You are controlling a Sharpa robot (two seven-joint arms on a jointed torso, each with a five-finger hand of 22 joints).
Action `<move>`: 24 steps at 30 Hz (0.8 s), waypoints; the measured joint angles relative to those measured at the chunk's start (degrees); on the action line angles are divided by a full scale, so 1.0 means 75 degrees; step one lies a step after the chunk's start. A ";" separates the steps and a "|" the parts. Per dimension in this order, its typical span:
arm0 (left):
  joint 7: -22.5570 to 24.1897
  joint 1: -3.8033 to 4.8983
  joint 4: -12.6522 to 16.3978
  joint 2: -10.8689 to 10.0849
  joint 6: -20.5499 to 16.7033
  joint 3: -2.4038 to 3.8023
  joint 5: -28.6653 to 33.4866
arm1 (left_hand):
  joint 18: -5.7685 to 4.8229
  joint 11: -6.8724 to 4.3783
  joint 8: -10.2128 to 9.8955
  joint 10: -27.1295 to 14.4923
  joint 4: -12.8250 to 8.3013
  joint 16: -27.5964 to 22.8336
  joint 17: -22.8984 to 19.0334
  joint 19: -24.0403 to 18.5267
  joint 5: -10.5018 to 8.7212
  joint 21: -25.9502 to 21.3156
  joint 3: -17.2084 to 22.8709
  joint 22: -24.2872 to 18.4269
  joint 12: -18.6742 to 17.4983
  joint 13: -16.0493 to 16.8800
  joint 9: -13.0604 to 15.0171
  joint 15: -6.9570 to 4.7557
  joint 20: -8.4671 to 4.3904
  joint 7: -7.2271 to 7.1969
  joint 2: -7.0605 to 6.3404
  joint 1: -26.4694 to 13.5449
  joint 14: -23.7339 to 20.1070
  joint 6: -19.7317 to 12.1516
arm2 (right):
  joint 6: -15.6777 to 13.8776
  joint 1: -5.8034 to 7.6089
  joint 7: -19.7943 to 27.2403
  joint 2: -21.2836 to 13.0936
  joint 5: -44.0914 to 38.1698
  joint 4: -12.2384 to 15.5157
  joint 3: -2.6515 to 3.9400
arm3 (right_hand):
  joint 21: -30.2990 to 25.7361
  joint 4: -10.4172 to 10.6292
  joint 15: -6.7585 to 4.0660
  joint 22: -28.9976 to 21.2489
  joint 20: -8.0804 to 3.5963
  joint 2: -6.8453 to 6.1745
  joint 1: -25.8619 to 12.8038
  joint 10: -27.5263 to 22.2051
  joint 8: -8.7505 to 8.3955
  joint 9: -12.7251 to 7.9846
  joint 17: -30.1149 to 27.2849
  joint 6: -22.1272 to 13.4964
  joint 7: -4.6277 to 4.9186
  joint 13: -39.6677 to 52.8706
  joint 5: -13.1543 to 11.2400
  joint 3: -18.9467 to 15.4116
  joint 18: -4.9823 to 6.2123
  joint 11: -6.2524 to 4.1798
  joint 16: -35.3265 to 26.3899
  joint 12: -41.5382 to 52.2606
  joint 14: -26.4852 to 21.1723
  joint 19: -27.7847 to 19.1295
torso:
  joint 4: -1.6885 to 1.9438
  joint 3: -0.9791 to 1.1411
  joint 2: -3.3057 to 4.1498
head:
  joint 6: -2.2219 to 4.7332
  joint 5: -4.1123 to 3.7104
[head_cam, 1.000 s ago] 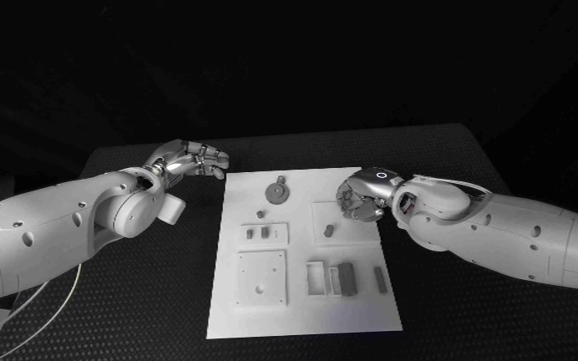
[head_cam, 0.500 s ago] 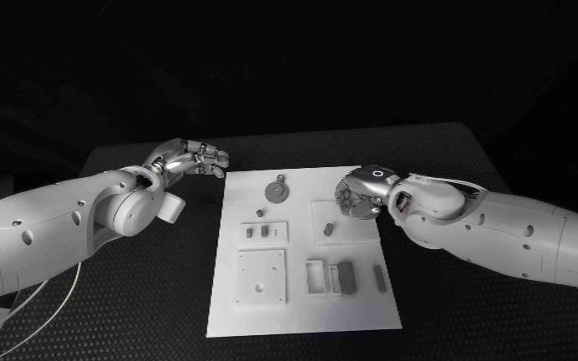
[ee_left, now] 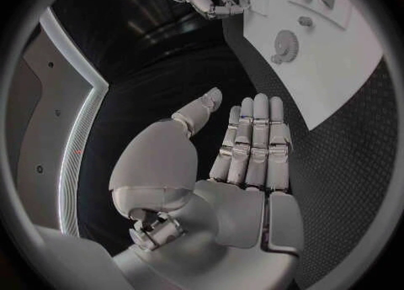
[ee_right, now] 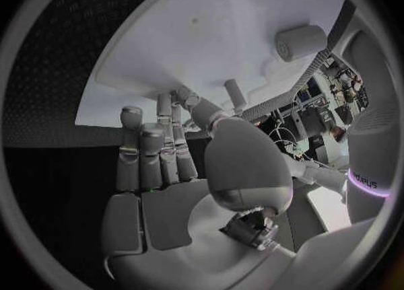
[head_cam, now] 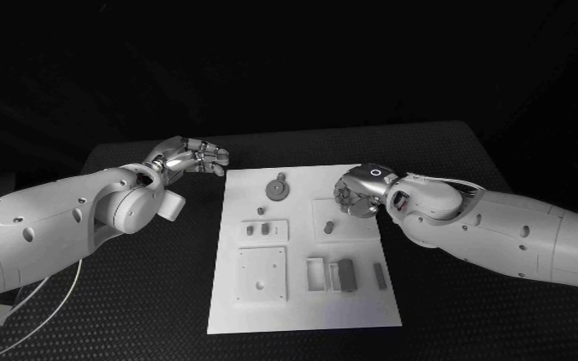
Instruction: Assemble the parts on the task board
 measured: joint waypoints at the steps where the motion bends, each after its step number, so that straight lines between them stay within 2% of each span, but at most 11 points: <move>1: -0.0001 0.0000 -0.0004 0.0000 0.0000 0.0000 0.0000 | 0.0000 0.0000 0.0000 0.0000 0.0000 0.0000 0.0000 0.0000 0.0000 0.0000 0.0000 -0.0007 0.0000 0.0000 0.0000 0.0000 0.0000 0.0000 0.0000 0.0000 0.0000 0.0000 | -0.0007 -0.0001 0.0000 0.0000 -0.0009 0.0000 -0.0001 | 0.0000 0.0000 -0.0013 0.0000 0.0002 0.0011 0.0011 0.0014 0.0000 0.0000 0.0000 0.0016 -0.0016 0.0000 0.0000 0.0000 0.0000 -0.0014 0.0000 -0.0009 0.0014 0.0003 | 0.0000 -0.0001 0.0000 | -0.0003 0.0000; 4: -0.0006 0.0000 -0.0025 0.0006 0.0002 0.0000 0.0001 | 0.0000 0.0000 0.0000 0.0000 0.0000 0.0000 0.0000 0.0000 0.0000 0.0000 0.0000 -0.0007 0.0000 0.0000 0.0000 0.0000 0.0000 0.0000 0.0000 0.0000 0.0000 0.0000 | -0.0038 -0.0005 0.0000 0.0000 -0.0031 0.0005 -0.0006 | 0.0000 0.0000 -0.0024 0.0000 0.0010 0.0031 0.0031 0.0043 0.0000 -0.0003 0.0000 0.0058 0.0006 0.0000 -0.0001 0.0000 0.0000 0.0008 0.0000 -0.0020 0.0025 0.0014 | -0.0001 -0.0003 0.0000 | -0.0008 0.0003; 10: -0.0007 0.0000 -0.0056 0.0007 0.0003 0.0000 0.0002 | 0.0000 0.0000 0.0000 0.0000 0.0000 0.0000 0.0009 0.0000 0.0000 0.0000 0.0000 -0.0015 0.0000 -0.0007 0.0000 0.0008 0.0000 0.0000 0.0000 0.0000 0.0008 0.0000 | -0.0116 -0.0021 -0.0029 -0.0041 -0.0048 0.0068 -0.0014 | 0.0000 -0.0009 -0.0055 0.0000 -0.0018 0.0069 0.0070 0.0148 0.0047 -0.0015 0.0000 0.0130 -0.0052 -0.0018 -0.0023 -0.0010 -0.0002 -0.0042 0.0000 -0.0014 0.0082 0.0068 | -0.0004 0.0001 -0.0001 | 0.0004 0.0033; 14: -0.0007 0.0000 -0.0060 0.0007 0.0003 0.0000 0.0003 | -0.0001 0.0000 0.0000 0.0000 0.0000 -0.0030 0.0016 0.0000 0.0000 0.0000 0.0000 -0.0018 0.0000 -0.0007 0.0001 0.0028 0.0000 0.0000 0.0000 0.0000 0.0028 0.0000 | -0.0169 -0.0036 -0.0093 -0.0096 -0.0050 0.0153 -0.0011 | 0.0000 -0.0009 -0.0088 0.0000 -0.0054 0.0090 0.0092 0.0217 0.0047 -0.0014 0.0000 0.0161 -0.0022 -0.0028 -0.0023 -0.0012 -0.0004 -0.0056 0.0000 -0.0039 0.0118 0.0106 | -0.0007 0.0007 0.0000 | 0.0010 0.0044; 21: -0.0005 0.0000 -0.0111 0.0012 0.0003 -0.0001 0.0003 | -0.0001 0.0000 0.0000 0.0000 0.0000 -0.0030 0.0023 0.0000 0.0000 0.0000 0.0000 -0.0021 0.0000 -0.0006 -0.0006 0.0028 0.0000 0.0000 0.0000 0.0000 0.0028 0.0000 | -0.0151 0.0015 -0.0181 -0.0181 -0.0048 0.0335 0.0032 | 0.0000 -0.0019 -0.0085 0.0000 -0.0042 0.0099 0.0100 0.0248 0.0085 -0.0004 0.0001 0.0189 -0.0042 0.0004 -0.0024 -0.0023 -0.0004 -0.0062 0.0001 -0.0038 0.0135 0.0124 | -0.0012 0.0007 0.0000 | 0.0010 0.0075; 24: -0.0003 0.0000 -0.0126 0.0011 0.0002 -0.0001 0.0004 | 0.0000 0.0000 0.0000 0.0000 0.0000 -0.0030 0.0024 0.0000 0.0000 0.0000 0.0000 -0.0028 0.0000 -0.0006 -0.0006 0.0028 0.0000 0.0000 0.0000 0.0000 0.0028 0.0000 | -0.0130 0.0075 -0.0181 -0.0206 -0.0041 0.0428 0.0086 | 0.0000 -0.0020 -0.0102 0.0000 -0.0039 0.0099 0.0101 0.0259 0.0085 -0.0002 0.0001 0.0189 -0.0042 -0.0007 -0.0024 -0.0023 -0.0004 -0.0071 0.0001 -0.0039 0.0118 0.0129 | -0.0013 0.0007 0.0000 | 0.0002 0.0085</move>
